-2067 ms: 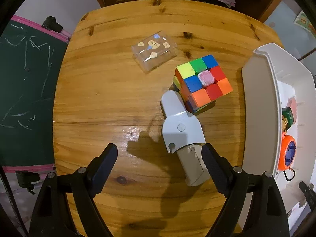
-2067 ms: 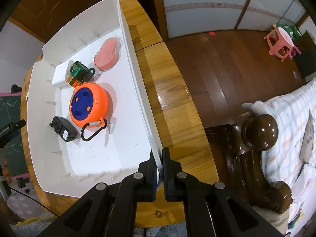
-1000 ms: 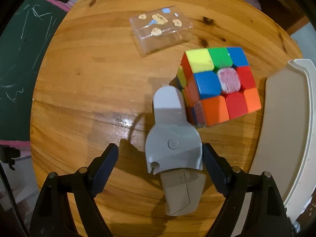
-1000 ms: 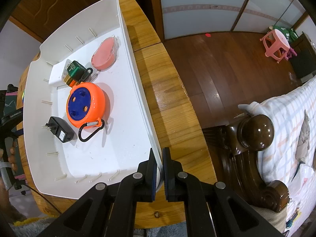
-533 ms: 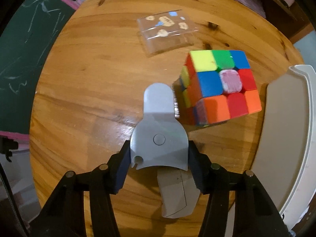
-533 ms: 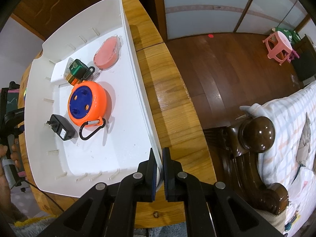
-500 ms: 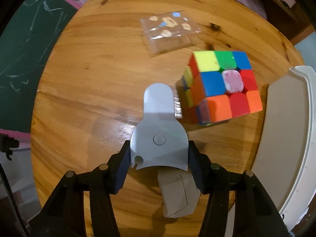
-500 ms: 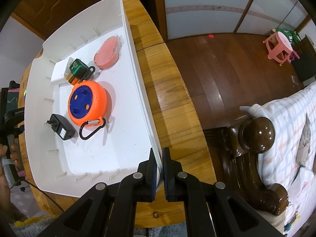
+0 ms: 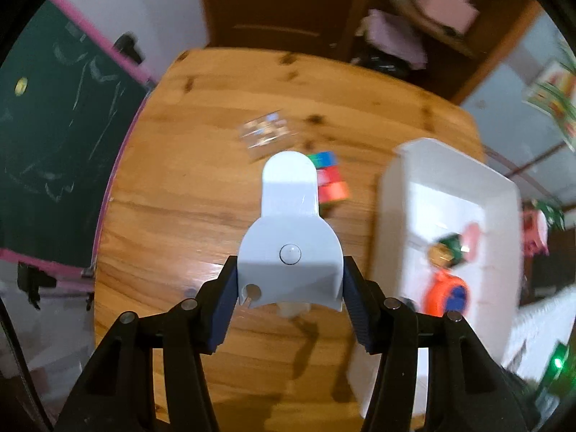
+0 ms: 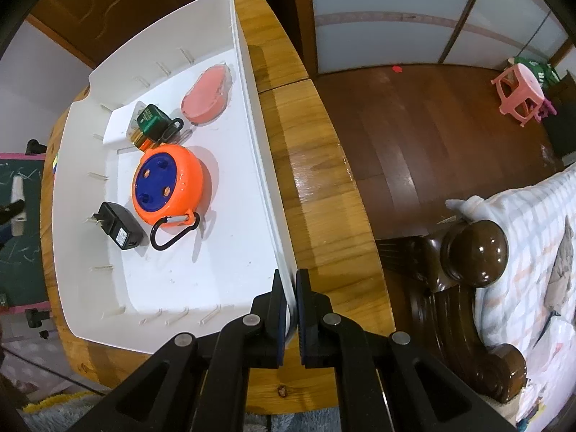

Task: Organize rigid objects
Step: 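Lift the beige adapter with the left gripper and carry it over the tray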

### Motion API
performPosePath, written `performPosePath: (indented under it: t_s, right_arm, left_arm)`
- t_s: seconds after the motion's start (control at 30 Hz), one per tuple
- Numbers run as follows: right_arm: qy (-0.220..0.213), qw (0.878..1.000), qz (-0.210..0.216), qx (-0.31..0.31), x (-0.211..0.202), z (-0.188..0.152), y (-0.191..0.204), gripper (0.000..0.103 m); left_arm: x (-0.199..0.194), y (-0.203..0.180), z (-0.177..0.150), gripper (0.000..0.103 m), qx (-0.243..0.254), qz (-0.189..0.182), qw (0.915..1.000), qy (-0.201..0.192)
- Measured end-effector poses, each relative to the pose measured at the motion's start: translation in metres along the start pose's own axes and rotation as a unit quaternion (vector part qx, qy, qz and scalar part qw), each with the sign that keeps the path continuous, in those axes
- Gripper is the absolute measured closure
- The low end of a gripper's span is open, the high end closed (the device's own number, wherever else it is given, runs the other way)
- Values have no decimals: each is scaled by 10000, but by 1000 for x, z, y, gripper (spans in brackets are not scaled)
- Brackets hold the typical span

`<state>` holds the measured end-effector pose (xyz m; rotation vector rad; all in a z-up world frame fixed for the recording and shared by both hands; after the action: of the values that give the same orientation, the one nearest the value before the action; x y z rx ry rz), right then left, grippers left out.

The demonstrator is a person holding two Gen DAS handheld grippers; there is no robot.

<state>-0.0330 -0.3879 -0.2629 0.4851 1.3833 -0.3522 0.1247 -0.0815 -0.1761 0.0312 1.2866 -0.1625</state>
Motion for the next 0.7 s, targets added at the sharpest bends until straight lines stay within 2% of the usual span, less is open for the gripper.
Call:
performPosePath:
  t_s: [0.2, 0.43, 0.57, 0.7]
  right_arm:
    - [-3, 10000, 61, -61, 0, 0, 1, 98]
    - [-55, 9998, 165, -115, 0, -1, -1, 97]
    - [-72, 9996, 235, -141, 0, 0, -2, 97]
    - [-94, 9993, 253, -242, 0, 0, -1, 96]
  left_arm:
    - [-25, -66, 1, 44, 830, -335, 9959, -140]
    - [0, -126, -2, 44, 1648, -243, 9860, 53]
    - [17, -141, -6, 44, 1783, -195, 9833, 301]
    - [37, -153, -9, 44, 1961, 30, 9796, 444]
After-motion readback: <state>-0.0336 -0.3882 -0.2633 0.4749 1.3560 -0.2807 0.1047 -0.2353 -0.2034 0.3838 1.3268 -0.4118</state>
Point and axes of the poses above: each gripper's, at about its wrist camera, not at the fingertips, and x roughly the way its jaws point, y to its left, z to its top, the point moved 4 cm from there along x, roughly the way its jaws point, and after that the axes turned 7 degrees about x, right-handed, at the moved point
